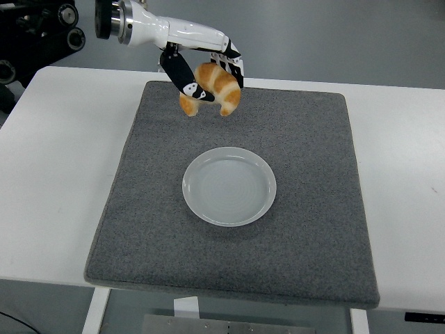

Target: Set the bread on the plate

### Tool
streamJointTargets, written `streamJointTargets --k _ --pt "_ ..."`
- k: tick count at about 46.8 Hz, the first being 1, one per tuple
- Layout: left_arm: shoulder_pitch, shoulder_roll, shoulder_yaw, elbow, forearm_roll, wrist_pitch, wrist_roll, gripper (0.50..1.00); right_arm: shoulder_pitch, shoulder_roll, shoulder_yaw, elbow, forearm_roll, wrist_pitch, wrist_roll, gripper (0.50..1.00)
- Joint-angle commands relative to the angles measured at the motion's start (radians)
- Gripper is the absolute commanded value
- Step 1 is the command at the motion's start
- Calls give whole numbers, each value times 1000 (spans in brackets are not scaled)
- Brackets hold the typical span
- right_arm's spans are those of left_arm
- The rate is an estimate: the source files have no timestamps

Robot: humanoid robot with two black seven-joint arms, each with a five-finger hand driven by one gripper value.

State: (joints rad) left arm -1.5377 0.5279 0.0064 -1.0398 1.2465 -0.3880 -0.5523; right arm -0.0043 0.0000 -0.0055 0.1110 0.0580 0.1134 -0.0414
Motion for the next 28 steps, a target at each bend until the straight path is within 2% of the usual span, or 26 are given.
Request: streamJointTargets --k 1,14,28 --pt "2 -28 9 -5 4 1 -1 500 0 0 1 -1 0 0 0 952" --pt "96 -98 20 0 99 9 -1 500 0 0 2 -1 2 0 0 952" --pt "218 -112 20 7 218 31 0 500 0 0 1 1 2 0 0 952"
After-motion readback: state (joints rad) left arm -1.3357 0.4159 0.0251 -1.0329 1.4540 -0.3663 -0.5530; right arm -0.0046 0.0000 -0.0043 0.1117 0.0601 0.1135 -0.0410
